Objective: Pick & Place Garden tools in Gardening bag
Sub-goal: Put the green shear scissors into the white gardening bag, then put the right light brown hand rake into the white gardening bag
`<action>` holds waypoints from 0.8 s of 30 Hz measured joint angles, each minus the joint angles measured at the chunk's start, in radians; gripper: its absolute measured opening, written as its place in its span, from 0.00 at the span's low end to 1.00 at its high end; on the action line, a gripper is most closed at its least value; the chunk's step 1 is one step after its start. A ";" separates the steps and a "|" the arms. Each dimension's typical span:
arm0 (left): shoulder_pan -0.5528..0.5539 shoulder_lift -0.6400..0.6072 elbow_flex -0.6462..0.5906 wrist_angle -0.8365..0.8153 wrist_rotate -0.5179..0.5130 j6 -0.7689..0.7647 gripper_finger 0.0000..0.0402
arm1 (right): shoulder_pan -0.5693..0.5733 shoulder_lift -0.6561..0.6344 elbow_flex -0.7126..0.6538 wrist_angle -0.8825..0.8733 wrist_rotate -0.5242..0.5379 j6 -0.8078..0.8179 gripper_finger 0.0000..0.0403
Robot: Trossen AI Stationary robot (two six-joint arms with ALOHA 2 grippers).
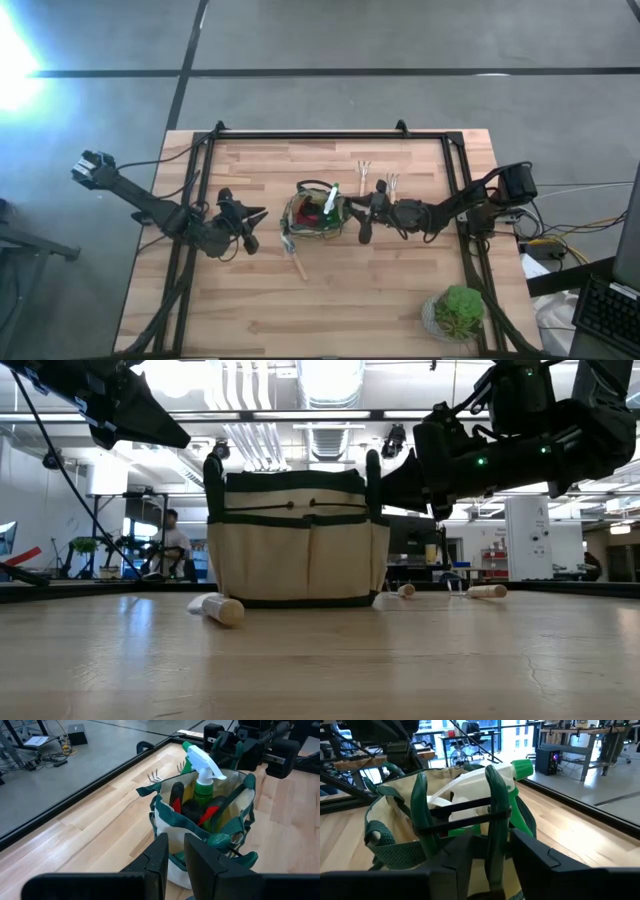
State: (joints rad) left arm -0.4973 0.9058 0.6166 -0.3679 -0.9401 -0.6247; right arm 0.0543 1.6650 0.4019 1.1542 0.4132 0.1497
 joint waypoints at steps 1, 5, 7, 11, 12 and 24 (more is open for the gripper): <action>0.000 0.000 0.000 0.000 0.000 0.000 0.16 | 0.000 0.000 0.000 0.000 -0.001 0.000 0.32; 0.000 0.000 0.000 0.000 0.000 0.000 0.16 | 0.000 -0.005 0.000 -0.017 -0.003 0.000 0.37; 0.000 0.000 0.000 -0.001 0.006 0.000 0.16 | 0.000 -0.018 0.000 -0.057 -0.003 0.003 0.39; 0.000 0.000 0.000 -0.002 0.018 0.000 0.16 | 0.000 -0.080 0.000 -0.160 -0.003 0.014 0.43; 0.000 0.000 0.000 -0.002 0.019 0.000 0.16 | 0.000 -0.100 0.000 -0.182 -0.002 0.014 0.43; 0.000 0.000 0.000 -0.003 0.019 0.000 0.16 | 0.000 -0.321 0.000 -0.494 -0.003 0.055 0.41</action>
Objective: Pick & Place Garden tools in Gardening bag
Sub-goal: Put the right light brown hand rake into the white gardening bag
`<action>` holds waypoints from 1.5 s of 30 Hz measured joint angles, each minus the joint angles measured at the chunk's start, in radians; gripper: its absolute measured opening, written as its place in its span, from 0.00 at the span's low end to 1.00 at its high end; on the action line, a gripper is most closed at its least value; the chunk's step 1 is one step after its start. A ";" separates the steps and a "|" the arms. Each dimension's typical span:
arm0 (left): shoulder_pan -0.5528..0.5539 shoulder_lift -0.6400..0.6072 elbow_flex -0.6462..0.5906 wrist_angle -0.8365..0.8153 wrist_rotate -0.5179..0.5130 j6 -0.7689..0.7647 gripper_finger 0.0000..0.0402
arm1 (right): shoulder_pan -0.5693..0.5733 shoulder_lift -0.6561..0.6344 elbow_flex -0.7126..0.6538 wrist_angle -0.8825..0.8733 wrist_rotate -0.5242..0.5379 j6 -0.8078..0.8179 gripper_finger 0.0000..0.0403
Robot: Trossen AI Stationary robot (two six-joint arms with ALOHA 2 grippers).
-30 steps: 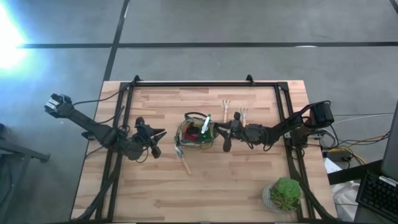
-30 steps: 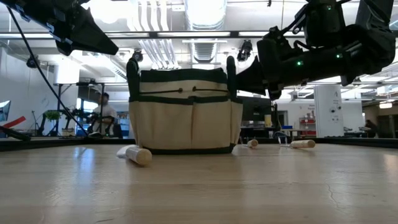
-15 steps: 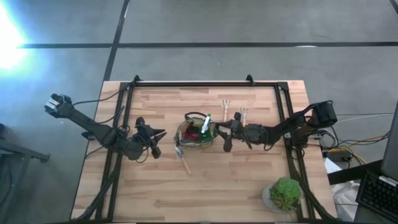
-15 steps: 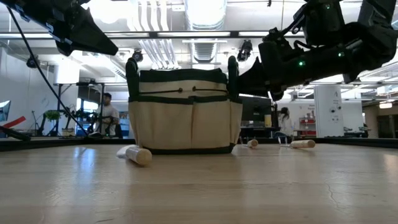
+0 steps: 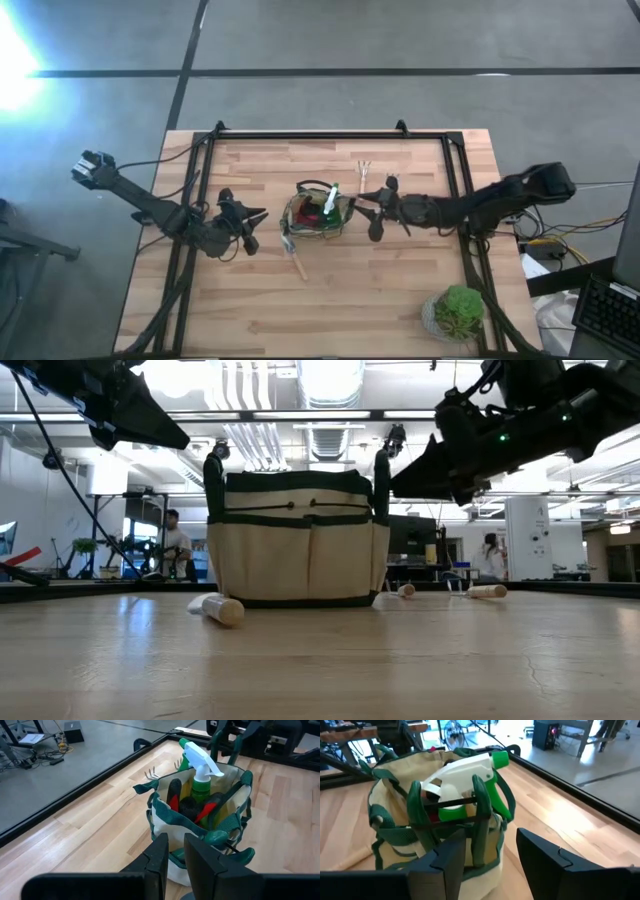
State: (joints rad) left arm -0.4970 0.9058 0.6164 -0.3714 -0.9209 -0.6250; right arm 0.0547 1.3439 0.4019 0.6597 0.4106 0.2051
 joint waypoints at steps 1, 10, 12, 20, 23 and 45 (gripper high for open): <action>0.000 0.000 0.000 0.000 0.000 0.000 0.16 | 0.000 -0.013 0.000 -0.020 -0.001 0.003 0.41; 0.000 0.000 0.000 0.000 0.000 -0.001 0.16 | 0.000 -0.062 0.000 -0.090 -0.046 0.021 0.37; 0.000 0.000 0.000 -0.003 0.001 -0.002 0.16 | 0.000 -0.062 0.000 -0.105 -0.052 0.024 0.37; 0.000 0.000 0.000 -0.005 0.021 -0.003 0.16 | 0.000 -0.092 0.002 -0.195 -0.053 0.057 0.34; 0.000 0.000 0.000 -0.005 0.021 -0.003 0.16 | 0.000 -0.142 0.002 -0.275 -0.053 0.088 0.33; 0.000 0.000 0.000 -0.004 0.017 -0.004 0.16 | -0.262 -0.393 0.002 -0.676 -0.082 0.492 0.27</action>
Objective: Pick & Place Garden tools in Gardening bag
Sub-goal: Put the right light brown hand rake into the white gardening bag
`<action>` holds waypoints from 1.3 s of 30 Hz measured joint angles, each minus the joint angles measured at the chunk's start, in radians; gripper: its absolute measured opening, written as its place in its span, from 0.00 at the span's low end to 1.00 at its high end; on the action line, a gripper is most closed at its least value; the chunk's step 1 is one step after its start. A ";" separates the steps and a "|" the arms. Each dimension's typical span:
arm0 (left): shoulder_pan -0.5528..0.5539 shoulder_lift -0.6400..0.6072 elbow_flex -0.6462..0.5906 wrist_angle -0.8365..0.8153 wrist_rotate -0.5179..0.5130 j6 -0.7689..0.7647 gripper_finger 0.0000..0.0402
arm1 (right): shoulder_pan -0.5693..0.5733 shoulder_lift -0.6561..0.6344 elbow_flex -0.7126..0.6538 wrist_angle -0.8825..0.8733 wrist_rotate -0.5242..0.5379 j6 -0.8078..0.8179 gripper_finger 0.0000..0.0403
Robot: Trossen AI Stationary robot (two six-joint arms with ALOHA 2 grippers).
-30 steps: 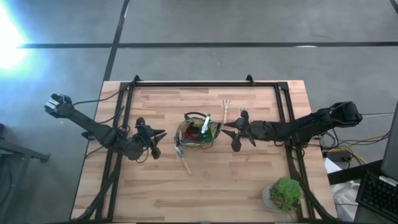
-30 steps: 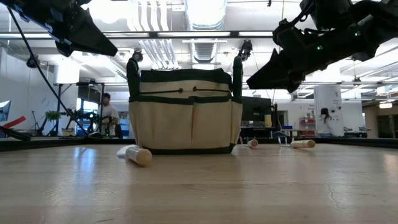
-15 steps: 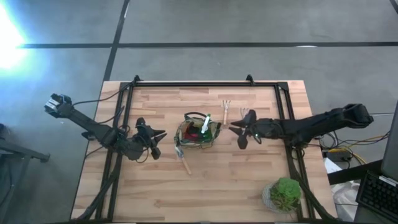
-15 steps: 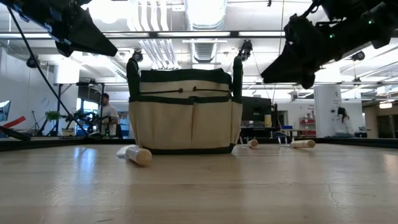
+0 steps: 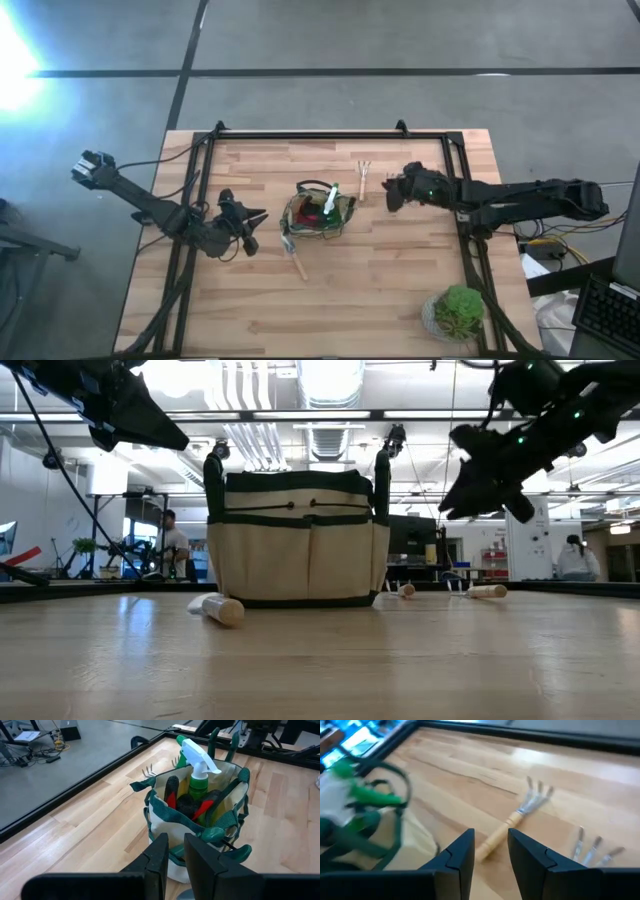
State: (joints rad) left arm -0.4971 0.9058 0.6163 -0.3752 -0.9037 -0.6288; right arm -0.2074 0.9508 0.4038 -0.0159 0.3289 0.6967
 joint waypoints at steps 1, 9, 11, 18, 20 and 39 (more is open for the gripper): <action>0.000 0.000 0.000 0.000 0.000 0.000 0.16 | -0.027 0.000 0.000 -0.008 -0.020 0.015 0.27; 0.000 0.000 0.000 0.000 -0.022 0.003 0.16 | -0.184 0.021 0.058 -0.173 -0.095 0.081 0.25; 0.000 0.000 0.000 0.000 -0.030 0.004 0.16 | -0.201 0.051 0.110 -0.288 -0.096 0.099 0.25; 0.002 0.000 0.000 0.000 -0.038 0.008 0.16 | -0.206 0.237 0.328 -0.594 -0.095 0.113 0.25; 0.002 0.000 0.000 0.000 -0.038 0.008 0.16 | -0.206 0.294 0.376 -0.621 -0.094 0.108 0.25; 0.002 0.000 0.000 -0.028 -0.028 -0.006 0.16 | -0.252 0.584 0.446 -0.696 -0.166 0.123 0.29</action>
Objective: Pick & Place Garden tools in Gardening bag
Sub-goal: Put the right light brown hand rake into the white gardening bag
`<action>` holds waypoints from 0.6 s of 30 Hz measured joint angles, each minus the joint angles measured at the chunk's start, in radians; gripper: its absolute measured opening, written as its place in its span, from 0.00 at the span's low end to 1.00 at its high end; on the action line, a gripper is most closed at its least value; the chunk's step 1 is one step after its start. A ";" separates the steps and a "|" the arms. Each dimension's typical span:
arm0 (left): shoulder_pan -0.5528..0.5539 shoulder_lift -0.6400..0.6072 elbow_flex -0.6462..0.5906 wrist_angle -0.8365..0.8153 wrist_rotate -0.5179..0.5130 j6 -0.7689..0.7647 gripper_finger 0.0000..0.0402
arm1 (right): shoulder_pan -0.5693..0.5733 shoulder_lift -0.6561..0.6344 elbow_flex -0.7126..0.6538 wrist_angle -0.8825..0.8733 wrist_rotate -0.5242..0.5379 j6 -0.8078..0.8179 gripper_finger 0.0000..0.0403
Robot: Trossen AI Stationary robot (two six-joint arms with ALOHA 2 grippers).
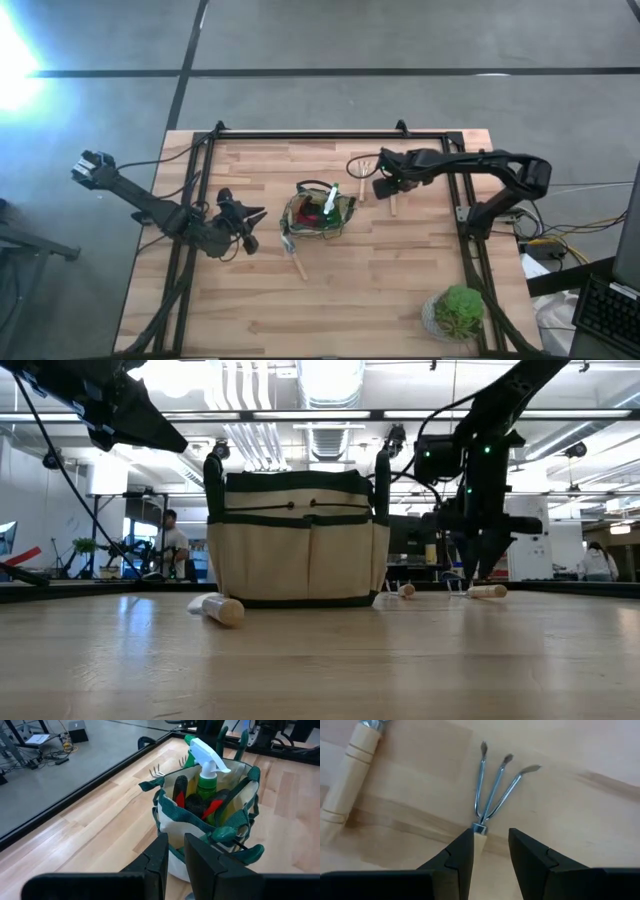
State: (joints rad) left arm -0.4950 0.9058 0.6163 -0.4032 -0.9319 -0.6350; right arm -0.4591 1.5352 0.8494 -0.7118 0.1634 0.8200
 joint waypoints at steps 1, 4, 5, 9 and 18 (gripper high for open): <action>0.000 0.000 0.000 0.000 0.000 -0.003 0.16 | 0.000 0.009 0.000 0.006 -0.005 -0.001 0.29; 0.000 0.000 0.000 0.000 0.007 -0.007 0.16 | 0.000 0.032 0.000 0.025 -0.009 -0.005 0.29; 0.000 0.000 0.000 0.000 0.008 -0.009 0.16 | 0.000 0.038 0.000 0.030 -0.011 -0.005 0.29; 0.000 0.000 0.000 -0.001 0.015 -0.010 0.16 | 0.000 0.067 -0.001 0.051 -0.030 -0.007 0.29; 0.000 0.000 0.000 -0.002 0.024 -0.010 0.16 | -0.003 0.139 0.002 0.067 -0.034 -0.012 0.27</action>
State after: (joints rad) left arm -0.4950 0.9058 0.6163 -0.4052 -0.9074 -0.6445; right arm -0.4625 1.6738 0.8516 -0.6451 0.1298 0.8079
